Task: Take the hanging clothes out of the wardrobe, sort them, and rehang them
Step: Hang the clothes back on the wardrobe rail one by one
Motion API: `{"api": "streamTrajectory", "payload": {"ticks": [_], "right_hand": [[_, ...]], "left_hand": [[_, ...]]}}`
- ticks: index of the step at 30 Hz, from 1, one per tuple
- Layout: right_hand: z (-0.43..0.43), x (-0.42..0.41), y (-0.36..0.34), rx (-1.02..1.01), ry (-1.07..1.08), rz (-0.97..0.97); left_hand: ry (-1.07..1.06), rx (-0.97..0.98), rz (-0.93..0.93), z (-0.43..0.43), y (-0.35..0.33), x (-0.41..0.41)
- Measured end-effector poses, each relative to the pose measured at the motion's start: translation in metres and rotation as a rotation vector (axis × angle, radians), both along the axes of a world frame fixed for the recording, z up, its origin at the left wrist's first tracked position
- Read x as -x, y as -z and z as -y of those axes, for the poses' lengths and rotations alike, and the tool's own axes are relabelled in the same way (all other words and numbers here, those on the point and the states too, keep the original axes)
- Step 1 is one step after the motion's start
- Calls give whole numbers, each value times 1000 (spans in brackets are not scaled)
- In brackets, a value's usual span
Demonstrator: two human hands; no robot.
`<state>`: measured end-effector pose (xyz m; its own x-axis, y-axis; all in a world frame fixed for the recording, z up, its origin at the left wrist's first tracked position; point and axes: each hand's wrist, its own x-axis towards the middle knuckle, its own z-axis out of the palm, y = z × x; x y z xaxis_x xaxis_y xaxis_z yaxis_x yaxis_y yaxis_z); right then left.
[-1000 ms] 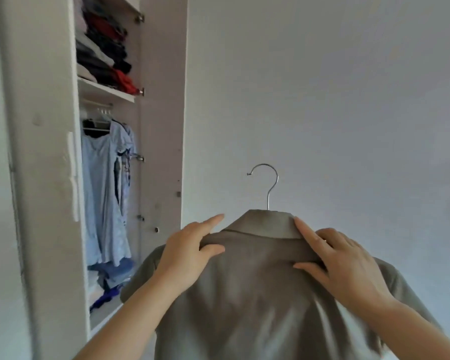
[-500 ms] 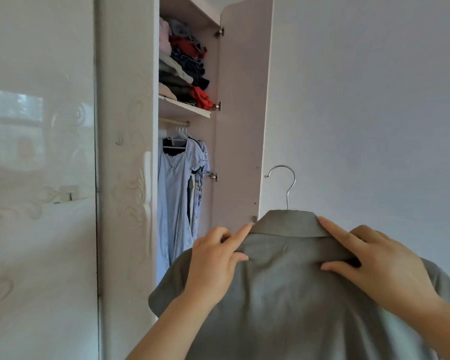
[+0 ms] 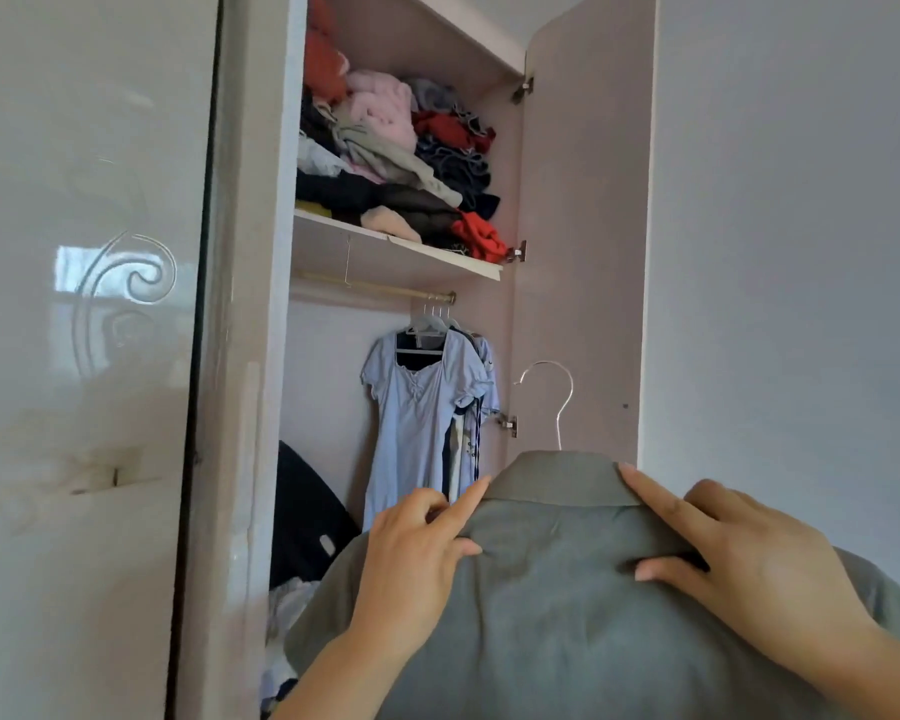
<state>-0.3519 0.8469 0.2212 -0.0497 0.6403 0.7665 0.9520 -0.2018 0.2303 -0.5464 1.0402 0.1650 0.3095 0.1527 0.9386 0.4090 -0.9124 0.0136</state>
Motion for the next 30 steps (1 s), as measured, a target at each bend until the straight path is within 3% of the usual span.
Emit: {"api": "streamTrajectory", "payload": {"ticks": [13,17,22,30], "right_hand": [[-245,-116,-34,-76,-147,72],[-325,-130,-42,-83,-92,121],[-433,-146,-63,-167,-93,174],[-577,-158,-104,-99,59,153]], "left_hand": [[-231,75,71,-212,-28,-105],[-218,233,23,-282,-37,-127],[-232,304,14,-378,-65,-147],[-332,368,-91,-498,-87,-167]]}}
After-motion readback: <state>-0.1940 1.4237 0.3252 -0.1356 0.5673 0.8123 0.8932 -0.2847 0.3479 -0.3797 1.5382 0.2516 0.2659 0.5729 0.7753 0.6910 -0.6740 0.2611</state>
